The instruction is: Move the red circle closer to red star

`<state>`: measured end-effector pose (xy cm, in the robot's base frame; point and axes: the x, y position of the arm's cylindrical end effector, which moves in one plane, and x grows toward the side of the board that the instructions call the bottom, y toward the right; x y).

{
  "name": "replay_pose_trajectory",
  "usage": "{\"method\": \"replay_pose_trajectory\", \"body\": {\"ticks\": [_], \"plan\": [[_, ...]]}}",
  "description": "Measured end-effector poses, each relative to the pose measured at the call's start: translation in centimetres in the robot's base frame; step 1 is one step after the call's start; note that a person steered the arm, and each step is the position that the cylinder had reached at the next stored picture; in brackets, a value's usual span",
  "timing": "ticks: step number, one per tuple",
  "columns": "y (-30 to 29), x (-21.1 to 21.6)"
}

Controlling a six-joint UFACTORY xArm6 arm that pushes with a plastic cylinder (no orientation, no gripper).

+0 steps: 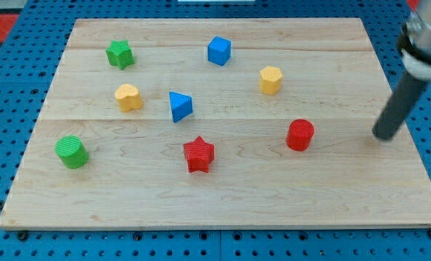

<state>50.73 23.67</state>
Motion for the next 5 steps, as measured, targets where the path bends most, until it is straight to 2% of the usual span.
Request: {"method": "replay_pose_trajectory", "body": {"ticks": [1,2,4,5], "plan": [[-8.7,-2.6],[-12.1,-4.7],[-13.9,-4.4],[-19.0,-2.9]]}}
